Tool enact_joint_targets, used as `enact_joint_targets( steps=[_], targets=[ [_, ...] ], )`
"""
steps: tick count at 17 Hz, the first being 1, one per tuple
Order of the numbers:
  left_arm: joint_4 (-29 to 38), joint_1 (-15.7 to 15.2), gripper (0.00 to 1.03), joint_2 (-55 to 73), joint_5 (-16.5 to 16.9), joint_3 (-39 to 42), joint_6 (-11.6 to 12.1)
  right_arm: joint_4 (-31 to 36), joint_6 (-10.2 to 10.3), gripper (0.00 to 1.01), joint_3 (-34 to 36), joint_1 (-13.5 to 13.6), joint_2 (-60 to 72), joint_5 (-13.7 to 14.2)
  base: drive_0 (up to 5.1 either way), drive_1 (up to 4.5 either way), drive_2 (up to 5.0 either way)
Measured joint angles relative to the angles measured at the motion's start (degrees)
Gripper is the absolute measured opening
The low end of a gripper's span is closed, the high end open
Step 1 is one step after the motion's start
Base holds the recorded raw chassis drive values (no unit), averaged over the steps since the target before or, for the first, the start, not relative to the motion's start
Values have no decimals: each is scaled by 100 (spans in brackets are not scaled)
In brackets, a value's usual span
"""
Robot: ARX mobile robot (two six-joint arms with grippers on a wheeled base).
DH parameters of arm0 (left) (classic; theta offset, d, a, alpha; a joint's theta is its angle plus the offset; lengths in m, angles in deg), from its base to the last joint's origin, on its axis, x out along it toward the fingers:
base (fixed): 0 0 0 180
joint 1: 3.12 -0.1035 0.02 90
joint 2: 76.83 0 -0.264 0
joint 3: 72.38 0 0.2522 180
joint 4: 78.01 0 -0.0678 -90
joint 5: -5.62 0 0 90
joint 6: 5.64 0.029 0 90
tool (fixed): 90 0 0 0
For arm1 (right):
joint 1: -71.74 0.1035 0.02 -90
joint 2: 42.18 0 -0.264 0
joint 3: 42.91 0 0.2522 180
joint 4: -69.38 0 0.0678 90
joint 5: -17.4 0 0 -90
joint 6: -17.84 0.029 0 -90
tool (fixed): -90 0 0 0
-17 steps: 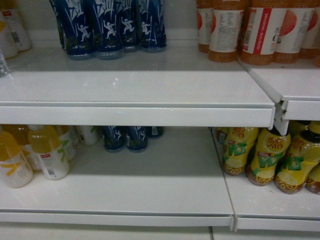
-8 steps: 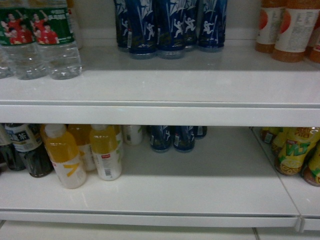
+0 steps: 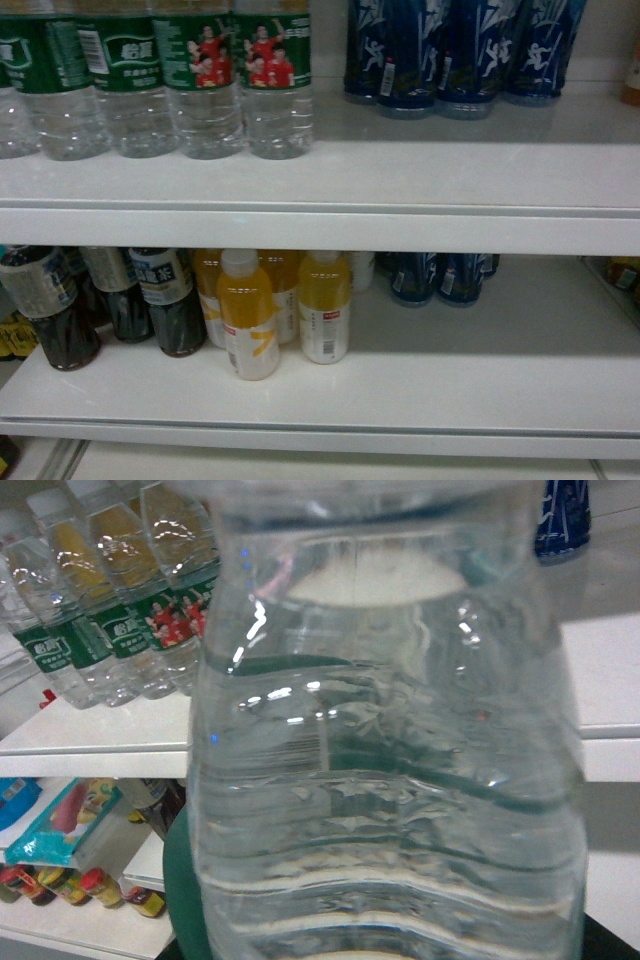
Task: Move water from second to third shelf
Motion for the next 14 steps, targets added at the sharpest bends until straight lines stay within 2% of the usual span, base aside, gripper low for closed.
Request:
enact_joint_targets(
  steps=[14],
  targets=[
    [-11, 0, 98, 0, 4, 0, 0, 11, 0, 42, 0, 0, 0, -2, -491, 245, 245]
  ],
)
